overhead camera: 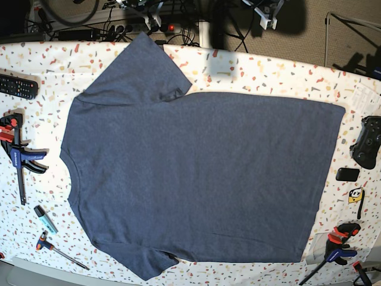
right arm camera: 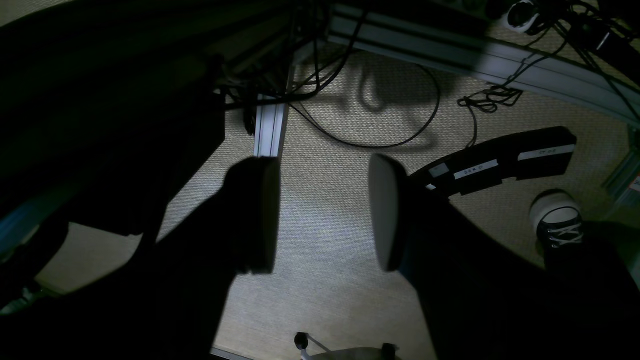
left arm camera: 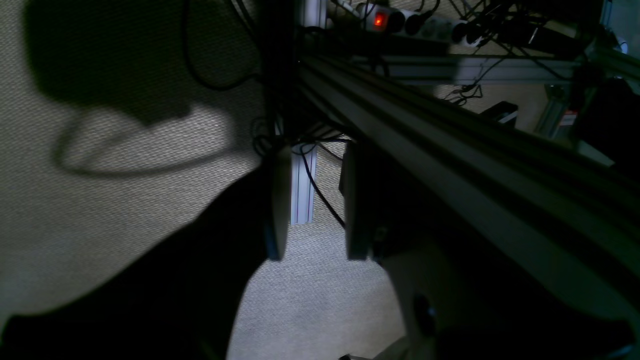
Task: Fold the T-shirt properly
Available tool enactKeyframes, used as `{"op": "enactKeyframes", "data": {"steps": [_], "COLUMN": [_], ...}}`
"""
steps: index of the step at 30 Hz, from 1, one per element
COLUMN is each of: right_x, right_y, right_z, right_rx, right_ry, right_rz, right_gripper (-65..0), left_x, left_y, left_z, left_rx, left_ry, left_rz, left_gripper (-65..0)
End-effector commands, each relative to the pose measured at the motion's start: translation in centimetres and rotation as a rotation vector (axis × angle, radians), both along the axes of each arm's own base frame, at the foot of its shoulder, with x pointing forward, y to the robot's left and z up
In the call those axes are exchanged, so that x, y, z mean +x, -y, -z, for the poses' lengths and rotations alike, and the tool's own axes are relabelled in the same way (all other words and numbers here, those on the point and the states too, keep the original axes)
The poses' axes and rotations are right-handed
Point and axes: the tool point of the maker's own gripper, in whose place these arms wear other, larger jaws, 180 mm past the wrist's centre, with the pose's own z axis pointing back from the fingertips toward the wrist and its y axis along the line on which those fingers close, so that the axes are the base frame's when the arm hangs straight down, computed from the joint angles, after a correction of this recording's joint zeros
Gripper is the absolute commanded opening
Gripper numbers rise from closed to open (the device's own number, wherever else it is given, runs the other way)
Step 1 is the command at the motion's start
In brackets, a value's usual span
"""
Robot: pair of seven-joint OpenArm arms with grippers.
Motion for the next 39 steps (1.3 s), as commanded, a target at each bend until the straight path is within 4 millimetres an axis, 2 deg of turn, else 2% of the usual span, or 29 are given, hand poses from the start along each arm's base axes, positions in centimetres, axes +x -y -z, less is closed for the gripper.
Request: {"op": "enactKeyframes", "data": {"steps": [1,5,9,19,24,29,32,35,39], "right_x": [0.2,0.2,0.3,0.2,0.3,0.4,0.0,-0.9,-2.5], "right_y": [-0.2,-0.2,-0.2,-0.2,-0.2,-0.5,-1.8,-2.0,-1.1], "right_z": [-0.1,-0.1,-0.1,-0.1,-0.1,-0.2,-0.8,-1.6,-2.9], "right_rx": [0.014,0.014,0.015,0.015,0.015,0.029,0.106,0.156,0.163], "right_ry": [0.007,0.007,0.009,0.009,0.01,0.016,0.017,0.027,0.056], "right_rz": [-0.006,-0.006,-0.006,-0.006,-0.006,-0.01,-0.034,-0.059,-0.079], "right_gripper": [-36.1,-36.4,-42.0,-42.0,-42.0,-42.0,-42.0,-42.0,-42.0], "left_x": [0.4,0.5,0.5,0.6,0.9,0.1,-0.3,-0.5,-0.7], "left_y": [-0.2,-0.2,-0.2,-0.3,-1.5,-2.9,-3.7,-3.9,-4.6], "left_z": [-0.2,-0.2,-0.2,-0.2,-0.6,-1.2,-1.6,-2.5,-3.8], "left_rx": [-0.003,-0.003,-0.003,0.001,0.032,0.073,0.093,0.073,0.071], "left_ry": [0.025,0.028,0.028,0.033,0.064,0.084,0.097,0.126,0.164], "left_rz": [-0.002,-0.004,-0.004,-0.004,-0.001,0.008,0.002,0.002,0.035], "left_gripper": [-46.9,-48.3,-51.3,-50.8,-50.8,-50.8,-50.8,-50.8,-50.8]}}
